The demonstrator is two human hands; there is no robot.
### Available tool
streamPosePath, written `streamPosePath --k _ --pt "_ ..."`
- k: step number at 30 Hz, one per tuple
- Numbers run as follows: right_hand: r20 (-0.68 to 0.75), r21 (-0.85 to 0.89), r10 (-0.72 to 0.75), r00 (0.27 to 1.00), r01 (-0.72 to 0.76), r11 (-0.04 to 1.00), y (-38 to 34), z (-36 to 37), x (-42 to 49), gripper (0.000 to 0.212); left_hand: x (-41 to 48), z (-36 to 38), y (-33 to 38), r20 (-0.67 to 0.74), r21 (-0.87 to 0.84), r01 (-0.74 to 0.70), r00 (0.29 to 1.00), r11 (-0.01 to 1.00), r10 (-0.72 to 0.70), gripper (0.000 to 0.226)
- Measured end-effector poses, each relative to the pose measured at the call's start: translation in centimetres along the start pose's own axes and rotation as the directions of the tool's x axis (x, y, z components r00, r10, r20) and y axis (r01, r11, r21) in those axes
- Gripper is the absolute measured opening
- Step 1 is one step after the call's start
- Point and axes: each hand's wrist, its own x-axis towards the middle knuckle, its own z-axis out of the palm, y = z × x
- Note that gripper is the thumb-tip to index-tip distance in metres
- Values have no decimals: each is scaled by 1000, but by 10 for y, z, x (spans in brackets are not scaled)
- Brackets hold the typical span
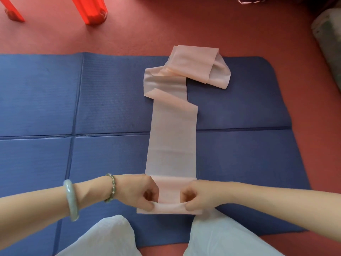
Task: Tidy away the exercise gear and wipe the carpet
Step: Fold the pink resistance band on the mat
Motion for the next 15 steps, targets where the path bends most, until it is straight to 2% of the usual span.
streamPosePath --k 2,4,6,8,10,13,15 --pt "2 71 28 1000 -28 997 0 -12 -1 10 -3 -5 0 23 -179 44 999 983 -41 8" --pt "-93 184 59 994 -41 982 3 -31 2 11 -2 -18 -5 -121 -265 64 988 962 -99 16" --pt "-190 356 97 977 -24 934 9 -51 8 10 2 -34 -12 -326 -236 101 929 966 -177 14" --pt "-293 446 134 947 12 895 15 -70 19 12 10 -50 -17 -460 -170 164 859 972 -225 9" --pt "-455 373 173 873 10 928 19 -86 32 16 23 -61 -22 -538 -164 219 797 962 -274 13" --pt "-688 215 187 701 -49 975 18 -102 44 30 38 -67 -27 -689 -200 258 649 945 -323 34" --pt "-730 116 150 667 -96 989 15 -103 46 48 42 -66 -27 -776 -127 263 574 956 -261 47"
